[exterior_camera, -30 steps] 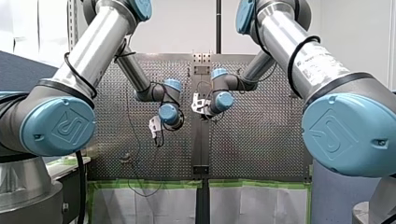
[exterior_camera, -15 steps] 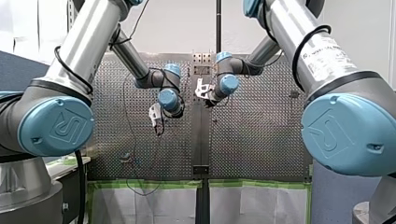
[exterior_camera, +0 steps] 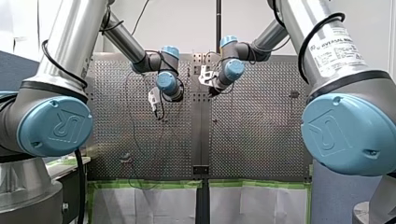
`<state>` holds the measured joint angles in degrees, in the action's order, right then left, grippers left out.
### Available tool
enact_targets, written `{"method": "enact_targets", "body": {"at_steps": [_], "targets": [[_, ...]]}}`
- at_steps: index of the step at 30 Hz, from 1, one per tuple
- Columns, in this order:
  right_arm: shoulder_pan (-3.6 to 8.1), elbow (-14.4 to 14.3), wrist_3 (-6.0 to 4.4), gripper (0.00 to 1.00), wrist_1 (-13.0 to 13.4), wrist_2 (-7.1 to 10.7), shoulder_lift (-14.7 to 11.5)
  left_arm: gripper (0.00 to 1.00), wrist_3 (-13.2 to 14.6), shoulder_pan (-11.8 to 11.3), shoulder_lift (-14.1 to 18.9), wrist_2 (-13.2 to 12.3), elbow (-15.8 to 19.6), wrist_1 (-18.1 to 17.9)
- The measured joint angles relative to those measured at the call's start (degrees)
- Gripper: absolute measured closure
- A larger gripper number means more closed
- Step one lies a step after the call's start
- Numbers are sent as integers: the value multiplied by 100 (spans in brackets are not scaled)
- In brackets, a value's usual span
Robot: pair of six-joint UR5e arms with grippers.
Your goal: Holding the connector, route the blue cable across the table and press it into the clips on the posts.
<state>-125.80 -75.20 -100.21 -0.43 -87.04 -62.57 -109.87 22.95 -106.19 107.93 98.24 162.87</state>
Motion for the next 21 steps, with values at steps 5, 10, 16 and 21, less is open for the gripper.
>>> {"method": "enact_targets", "body": {"at_steps": [5,10,16,21], "targets": [[13,-106,-8,100,-8,2,-264,100,37,8,249,-40,0,5],[11,-119,-8,100,-20,35,-494,100,155,28,511,-63,0,118],[34,-109,-24,100,-48,131,-774,100,192,40,797,-103,-36,159],[56,-65,-40,100,-85,235,-1008,100,174,43,1013,-178,-192,187]]}}
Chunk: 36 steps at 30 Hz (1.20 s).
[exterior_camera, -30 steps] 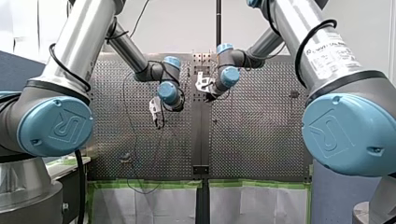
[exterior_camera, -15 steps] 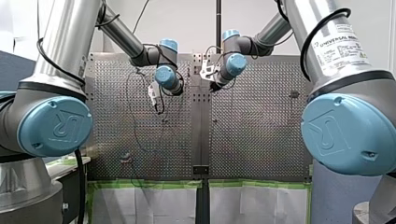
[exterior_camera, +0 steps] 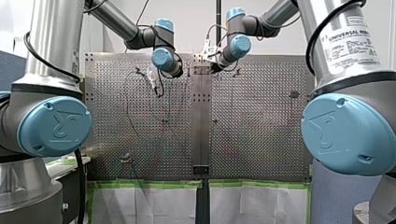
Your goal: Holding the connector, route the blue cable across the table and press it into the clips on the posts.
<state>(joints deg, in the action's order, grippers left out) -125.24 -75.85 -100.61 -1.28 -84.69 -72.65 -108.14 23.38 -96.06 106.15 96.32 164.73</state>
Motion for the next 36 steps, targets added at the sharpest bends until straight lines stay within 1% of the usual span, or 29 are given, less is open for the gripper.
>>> {"method": "enact_targets", "body": {"at_steps": [4,6,8,13,16,21,25,29,33,36], "targets": [[1,46,-3,100,-22,80,-180,100,-51,-34,197,-14,-110,6],[1,59,-1,100,-26,107,-257,100,-74,-53,229,-10,-123,22],[1,67,7,100,-28,119,-262,100,-77,-68,197,5,-130,47],[3,67,11,100,-31,127,-115,100,-29,-82,10,126,-133,31],[18,69,6,100,-26,127,1,100,-20,-104,-103,134,-135,-28],[37,77,9,100,-11,150,199,100,-36,-173,-212,-43,-136,-233],[79,105,-4,100,11,218,271,100,-29,-228,-352,-166,-141,-355],[141,205,-34,100,12,320,337,100,-18,-286,-403,-217,-146,-433],[186,313,-58,100,7,357,395,100,-18,-372,-414,-291,-160,-521],[214,383,-67,100,4,384,448,100,-20,-447,-422,-392,-200,-552]]}}
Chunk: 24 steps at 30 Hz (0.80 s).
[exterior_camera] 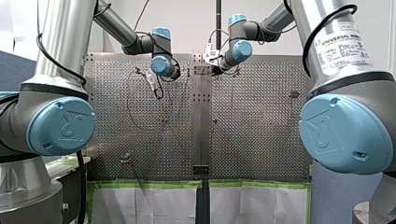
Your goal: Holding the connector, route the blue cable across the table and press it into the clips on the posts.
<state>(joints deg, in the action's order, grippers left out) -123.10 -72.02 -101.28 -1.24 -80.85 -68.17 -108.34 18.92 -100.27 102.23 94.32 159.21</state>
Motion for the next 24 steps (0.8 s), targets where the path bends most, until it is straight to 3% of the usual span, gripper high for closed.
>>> {"method": "enact_targets", "body": {"at_steps": [13,24], "targets": [[119,266,-74,100,2,37,133,100,-6,-239,-590,-306,-559,70],[303,284,-67,100,26,49,225,100,-55,-444,-678,-487,-634,-1]]}}
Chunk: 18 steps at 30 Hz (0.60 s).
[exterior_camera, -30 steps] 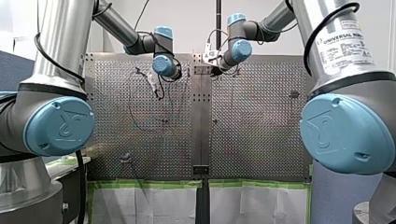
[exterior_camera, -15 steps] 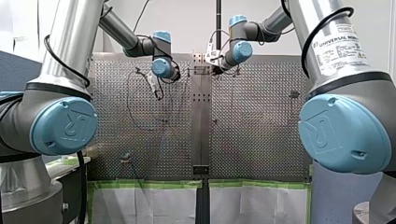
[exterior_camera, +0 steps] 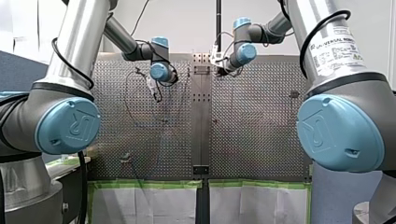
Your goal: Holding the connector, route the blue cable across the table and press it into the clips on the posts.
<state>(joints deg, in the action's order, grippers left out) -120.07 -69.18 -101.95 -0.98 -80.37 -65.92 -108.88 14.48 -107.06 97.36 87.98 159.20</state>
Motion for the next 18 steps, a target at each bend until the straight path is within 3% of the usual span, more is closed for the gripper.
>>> {"method": "enact_targets", "body": {"at_steps": [4,5,6,8,9,11,12,14,15,16,18], "targets": [[35,1,5,100,6,25,16,100,-7,-38,0,-26,-2,25],[44,1,8,100,7,27,17,90,-5,-41,0,-22,-2,39],[57,2,10,100,9,28,19,90,-2,-42,1,-17,-2,56],[75,1,16,100,14,29,24,69,14,-32,4,14,-2,116],[81,1,18,100,16,30,26,69,27,-23,4,36,-2,143],[92,1,27,100,18,32,27,39,68,1,9,91,-2,210],[96,1,32,100,19,33,27,39,90,11,10,115,-2,242],[104,1,42,100,18,36,28,8,165,35,19,189,-2,329],[106,1,46,100,18,36,28,8,205,44,26,227,-2,371],[107,2,50,100,19,37,29,0,263,54,41,268,-2,434],[108,1,59,100,19,37,29,0,353,65,80,313,-2,528]]}}
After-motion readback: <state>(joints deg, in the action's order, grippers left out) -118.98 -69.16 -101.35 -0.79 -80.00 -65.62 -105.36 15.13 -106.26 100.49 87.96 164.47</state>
